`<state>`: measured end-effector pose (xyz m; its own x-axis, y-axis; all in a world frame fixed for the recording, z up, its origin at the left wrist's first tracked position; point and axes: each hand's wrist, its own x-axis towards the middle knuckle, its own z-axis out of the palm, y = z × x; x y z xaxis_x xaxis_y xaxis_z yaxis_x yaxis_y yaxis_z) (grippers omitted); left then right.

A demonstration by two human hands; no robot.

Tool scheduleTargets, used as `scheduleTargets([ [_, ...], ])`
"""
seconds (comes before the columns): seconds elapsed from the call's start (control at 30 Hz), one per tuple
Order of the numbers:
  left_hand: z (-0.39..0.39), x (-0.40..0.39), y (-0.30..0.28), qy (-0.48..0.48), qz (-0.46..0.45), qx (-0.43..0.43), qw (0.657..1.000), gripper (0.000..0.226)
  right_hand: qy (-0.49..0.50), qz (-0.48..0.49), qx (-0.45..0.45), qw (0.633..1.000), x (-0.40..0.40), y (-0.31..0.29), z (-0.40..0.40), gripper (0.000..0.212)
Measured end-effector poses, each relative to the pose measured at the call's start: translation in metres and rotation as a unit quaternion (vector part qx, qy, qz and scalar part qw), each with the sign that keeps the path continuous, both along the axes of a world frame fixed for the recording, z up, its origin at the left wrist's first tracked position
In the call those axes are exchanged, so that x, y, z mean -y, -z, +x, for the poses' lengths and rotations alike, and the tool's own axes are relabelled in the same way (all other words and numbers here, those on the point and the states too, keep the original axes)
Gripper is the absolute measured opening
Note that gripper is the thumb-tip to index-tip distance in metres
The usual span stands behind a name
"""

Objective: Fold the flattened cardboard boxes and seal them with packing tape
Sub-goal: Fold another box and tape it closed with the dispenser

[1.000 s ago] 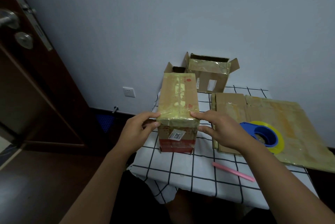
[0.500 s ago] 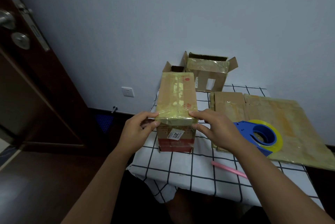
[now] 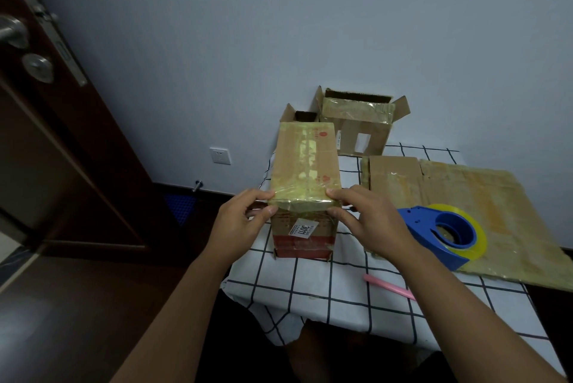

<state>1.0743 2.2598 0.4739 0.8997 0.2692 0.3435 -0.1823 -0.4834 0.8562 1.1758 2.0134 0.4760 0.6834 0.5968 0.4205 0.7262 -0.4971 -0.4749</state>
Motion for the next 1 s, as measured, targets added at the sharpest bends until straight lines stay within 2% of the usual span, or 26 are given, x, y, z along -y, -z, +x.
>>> scheduleTargets([
  [0.1, 0.0010, 0.0003, -0.0011, 0.000, 0.016, -0.005, 1.000, 0.030, -0.027, -0.011, -0.016, 0.999, 0.0058, -0.0038, 0.0031, 0.037],
  [0.2, 0.0026, 0.0042, -0.0003, -0.027, 0.056, 0.015, 0.998, 0.018, -0.016, -0.010, 0.006, 1.000, 0.0031, -0.0016, 0.0023, 0.035],
  [0.37, 0.0008, 0.0009, -0.0057, -0.004, 0.077, -0.004, 0.997, 0.020, -0.037, -0.013, -0.023, 0.999, 0.0066, -0.0041, 0.0042, 0.037],
  [0.53, 0.0025, 0.0024, -0.0024, -0.025, 0.104, 0.026, 0.994, 0.013, -0.055, -0.018, -0.051, 0.997, 0.0078, -0.0060, 0.0102, 0.037],
  [0.6, 0.0025, 0.0026, -0.0027, -0.026, 0.120, 0.023, 0.992, 0.017, -0.048, -0.004, -0.038, 0.998, 0.0070, -0.0027, 0.0094, 0.036],
  [0.7, 0.0017, -0.0008, -0.0029, -0.005, 0.158, 0.002, 0.987, 0.036, -0.046, -0.012, -0.016, 0.999, 0.0076, -0.0030, 0.0091, 0.038],
  [0.77, 0.0015, -0.0013, -0.0014, 0.010, 0.184, -0.002, 0.983, 0.048, -0.049, -0.035, 0.035, 0.998, 0.0083, -0.0038, 0.0105, 0.039],
  [0.87, 0.0023, 0.0018, 0.0005, 0.021, 0.188, 0.013, 0.982, 0.048, -0.057, -0.069, 0.086, 0.992, 0.0063, -0.0015, 0.0098, 0.047],
  [0.93, 0.0033, 0.0019, 0.0005, 0.021, 0.197, 0.014, 0.980, 0.048, -0.058, -0.064, 0.079, 0.993, 0.0048, 0.0016, 0.0093, 0.057],
  [1.0, 0.0038, -0.0001, 0.0002, 0.026, 0.212, 0.003, 0.977, 0.050, -0.060, -0.046, 0.067, 0.995, 0.0047, 0.0006, 0.0095, 0.055],
])
